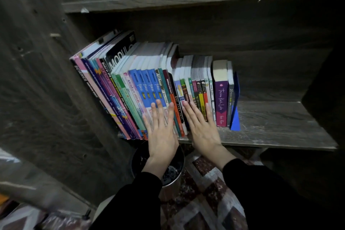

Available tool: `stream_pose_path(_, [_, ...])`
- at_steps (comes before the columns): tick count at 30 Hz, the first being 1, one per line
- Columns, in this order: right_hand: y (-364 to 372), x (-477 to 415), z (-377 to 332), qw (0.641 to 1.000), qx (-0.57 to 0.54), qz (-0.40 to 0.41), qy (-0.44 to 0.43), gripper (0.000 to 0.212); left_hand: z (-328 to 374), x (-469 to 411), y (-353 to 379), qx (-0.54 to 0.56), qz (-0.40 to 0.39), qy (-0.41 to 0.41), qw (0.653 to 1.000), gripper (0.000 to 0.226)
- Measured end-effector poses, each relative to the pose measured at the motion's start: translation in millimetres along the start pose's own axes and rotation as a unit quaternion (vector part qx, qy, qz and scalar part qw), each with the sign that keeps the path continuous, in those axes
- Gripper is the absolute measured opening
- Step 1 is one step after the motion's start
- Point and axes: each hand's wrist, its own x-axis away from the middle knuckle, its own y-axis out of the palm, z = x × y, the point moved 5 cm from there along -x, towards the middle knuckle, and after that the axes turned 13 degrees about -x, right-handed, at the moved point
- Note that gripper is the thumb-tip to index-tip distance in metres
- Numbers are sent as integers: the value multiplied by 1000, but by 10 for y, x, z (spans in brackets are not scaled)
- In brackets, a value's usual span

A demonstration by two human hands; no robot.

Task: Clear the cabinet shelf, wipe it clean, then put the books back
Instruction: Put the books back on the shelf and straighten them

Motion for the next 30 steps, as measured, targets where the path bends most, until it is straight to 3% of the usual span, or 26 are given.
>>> stream_pose_path(10, [-77,8,17,1000,-4,-8,3,88,-4,11,-84,-3,-47,-10,999,106])
stream_pose_path(16, [236,169,62,993,79,-63,-54,70,47,11,-83,5,-90,-12,996,102])
stream_pose_path(23, [291,142,38,994,73,-45,-62,64,96,16,-171,27,-97,-19,995,101])
stream_pose_path(27, [277,230,258,998,49,27,-27,72,395,43,-281,2,-4,75,997,95])
stream_pose_path(30, [353,275,405,998,36,32,-28,70,599,-50,-231,-65,-14,145,987,92])
